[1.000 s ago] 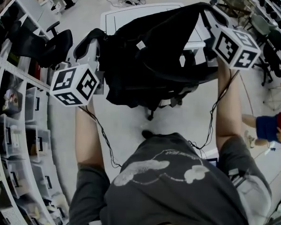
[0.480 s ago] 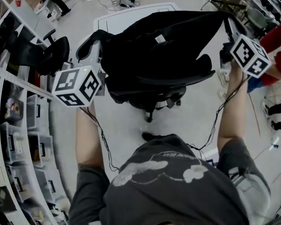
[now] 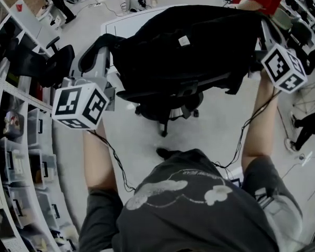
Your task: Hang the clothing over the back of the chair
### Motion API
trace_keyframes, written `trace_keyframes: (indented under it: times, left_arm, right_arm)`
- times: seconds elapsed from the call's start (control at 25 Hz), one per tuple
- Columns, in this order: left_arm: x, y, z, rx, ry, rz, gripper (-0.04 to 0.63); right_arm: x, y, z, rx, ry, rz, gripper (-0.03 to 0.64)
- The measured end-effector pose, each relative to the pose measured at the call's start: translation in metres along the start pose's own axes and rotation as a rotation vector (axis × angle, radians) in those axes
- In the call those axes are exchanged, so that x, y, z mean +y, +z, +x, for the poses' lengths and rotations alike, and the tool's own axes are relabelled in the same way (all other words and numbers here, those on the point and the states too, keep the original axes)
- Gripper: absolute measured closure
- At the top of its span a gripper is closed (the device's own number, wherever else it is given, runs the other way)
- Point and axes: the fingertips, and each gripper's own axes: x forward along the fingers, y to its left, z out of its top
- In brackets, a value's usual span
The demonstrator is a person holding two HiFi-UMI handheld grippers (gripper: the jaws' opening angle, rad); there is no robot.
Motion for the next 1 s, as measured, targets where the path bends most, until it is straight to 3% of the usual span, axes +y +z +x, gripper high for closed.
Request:
trace_keyframes:
  times: [0.2,0.68,1.0]
  left_arm:
    - [-0.026,0.018,-0.047,-0.049,0.024,0.008,0.592]
    - [-0.062,0.013,-0.146,-0.066,0.055,-0.044,0.592]
    - [-0.086,-0.009,-0.194,-0.088,0.073,-0.062,0.592]
  right_arm:
    - [0.011,0.011,-0.059,0.0,0.026,-0.015,0.62]
    - [0.055,-0.02,-0.158,0.11,0.086,-0.008,0.62]
    - [0.04,-0.05,-0.198,0.141,0.109,0.028,0.62]
